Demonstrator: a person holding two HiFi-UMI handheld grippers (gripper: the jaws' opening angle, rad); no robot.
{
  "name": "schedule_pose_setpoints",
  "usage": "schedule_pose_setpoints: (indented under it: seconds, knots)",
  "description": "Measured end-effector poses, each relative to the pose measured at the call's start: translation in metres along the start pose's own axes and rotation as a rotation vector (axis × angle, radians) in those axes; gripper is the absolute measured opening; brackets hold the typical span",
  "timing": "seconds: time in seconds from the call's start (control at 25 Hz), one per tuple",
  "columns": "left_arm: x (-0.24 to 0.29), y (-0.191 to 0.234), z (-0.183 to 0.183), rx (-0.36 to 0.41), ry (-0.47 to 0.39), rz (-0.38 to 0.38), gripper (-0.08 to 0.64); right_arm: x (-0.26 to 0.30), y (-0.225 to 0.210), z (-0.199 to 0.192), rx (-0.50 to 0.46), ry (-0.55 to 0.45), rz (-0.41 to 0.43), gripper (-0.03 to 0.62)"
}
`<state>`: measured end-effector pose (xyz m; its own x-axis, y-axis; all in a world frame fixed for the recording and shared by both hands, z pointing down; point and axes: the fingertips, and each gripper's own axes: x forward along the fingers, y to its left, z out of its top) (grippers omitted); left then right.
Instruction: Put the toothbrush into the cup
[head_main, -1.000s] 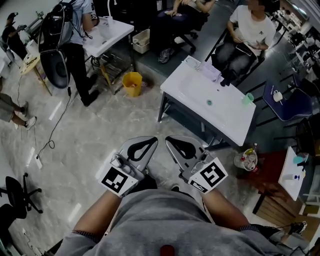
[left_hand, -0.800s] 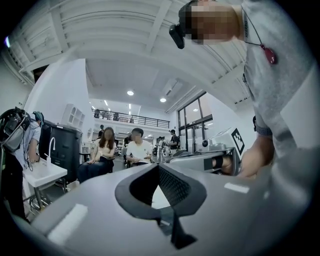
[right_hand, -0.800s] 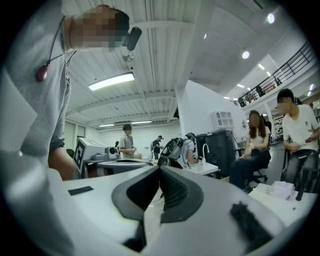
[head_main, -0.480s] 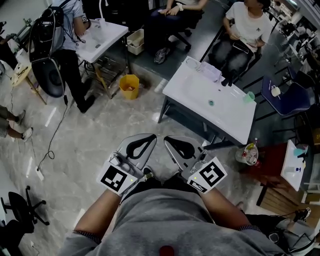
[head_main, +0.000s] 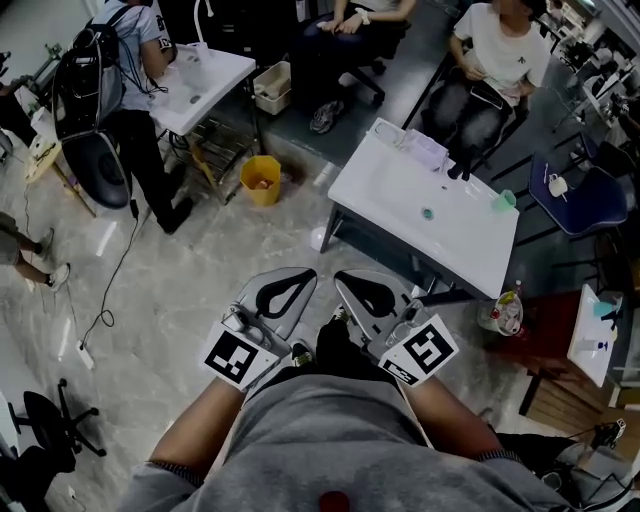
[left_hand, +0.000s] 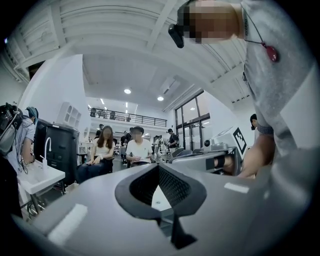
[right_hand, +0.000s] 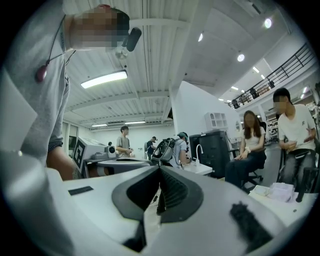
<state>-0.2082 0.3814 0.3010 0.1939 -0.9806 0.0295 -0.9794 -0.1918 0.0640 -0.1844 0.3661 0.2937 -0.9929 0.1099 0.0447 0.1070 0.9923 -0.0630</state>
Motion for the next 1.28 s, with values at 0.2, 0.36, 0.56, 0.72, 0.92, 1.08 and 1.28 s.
schedule_pose_setpoints:
  seconds: [0.2,0.36,0.56,0.72,0.92,1.08,1.28]
  knots:
    - [0.028,0.016,0.005,0.024,0.013,-0.007,0.003,0.010,-0.033,0.005,0.006,-0.023,-0.003,0.014]
    - [0.055,0.029,0.007,0.022,0.015,-0.007,0.003,0.015,-0.061,0.005,-0.007,-0.020,-0.004,0.014]
    - [0.096,0.046,0.010,0.023,0.028,-0.024,0.003,0.019,-0.105,0.010,-0.010,-0.023,-0.013,0.014]
    - [0.132,0.058,0.010,0.030,0.045,-0.046,0.003,0.019,-0.139,0.012,-0.001,-0.031,-0.029,0.014]
    - [0.176,0.067,0.010,0.037,0.068,-0.068,0.005,0.016,-0.183,0.014,0.010,-0.035,-0.044,0.014]
    - [0.203,0.069,0.011,0.037,0.075,-0.076,0.005,0.009,-0.209,0.013,0.018,-0.036,-0.049,0.014]
    - [0.232,0.067,0.011,0.048,0.086,-0.092,0.005,-0.001,-0.236,0.012,0.031,-0.045,-0.064,0.014]
